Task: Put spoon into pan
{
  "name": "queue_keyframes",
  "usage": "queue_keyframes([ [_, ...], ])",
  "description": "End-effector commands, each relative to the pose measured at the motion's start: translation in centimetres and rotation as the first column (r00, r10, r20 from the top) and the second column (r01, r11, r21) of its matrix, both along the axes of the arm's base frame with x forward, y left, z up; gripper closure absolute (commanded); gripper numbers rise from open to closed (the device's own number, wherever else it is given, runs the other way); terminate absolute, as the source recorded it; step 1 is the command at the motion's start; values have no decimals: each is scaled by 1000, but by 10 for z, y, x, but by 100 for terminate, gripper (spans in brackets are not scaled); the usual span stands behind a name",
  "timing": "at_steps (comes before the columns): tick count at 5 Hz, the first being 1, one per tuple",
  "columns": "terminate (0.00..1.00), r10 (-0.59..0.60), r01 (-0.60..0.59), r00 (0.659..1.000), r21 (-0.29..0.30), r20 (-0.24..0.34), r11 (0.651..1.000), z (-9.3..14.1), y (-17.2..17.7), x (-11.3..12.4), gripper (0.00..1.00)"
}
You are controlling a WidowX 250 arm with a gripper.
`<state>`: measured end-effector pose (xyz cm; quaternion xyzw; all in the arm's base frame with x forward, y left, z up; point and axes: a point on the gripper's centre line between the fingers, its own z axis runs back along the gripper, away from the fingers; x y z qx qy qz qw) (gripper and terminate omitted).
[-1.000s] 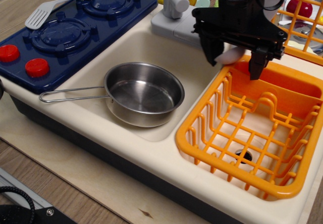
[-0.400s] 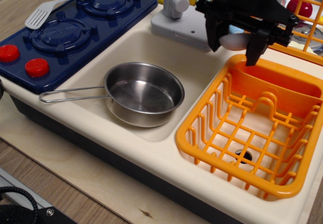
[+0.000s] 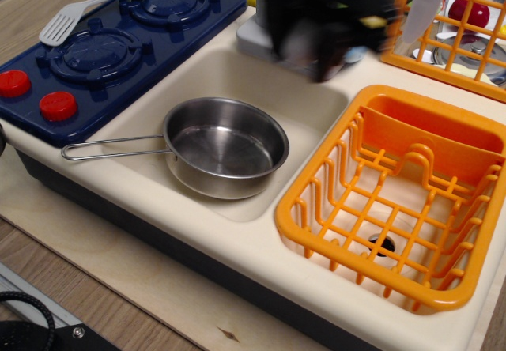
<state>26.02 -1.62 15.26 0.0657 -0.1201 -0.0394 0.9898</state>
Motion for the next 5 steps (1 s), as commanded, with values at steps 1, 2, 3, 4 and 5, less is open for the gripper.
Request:
queue_keyframes([
  [1, 0, -85, 83, 992, 21, 92, 996, -3, 31, -18, 100],
  [2, 0, -85, 83, 992, 21, 92, 996, -3, 31, -18, 0],
  [3, 0, -85, 83, 992, 21, 92, 996, -3, 31, -18, 0],
  [4, 0, -85, 83, 992, 21, 92, 996, -3, 31, -18, 0],
  [5, 100, -85, 83, 992, 21, 92, 996, -3, 31, -18, 0],
])
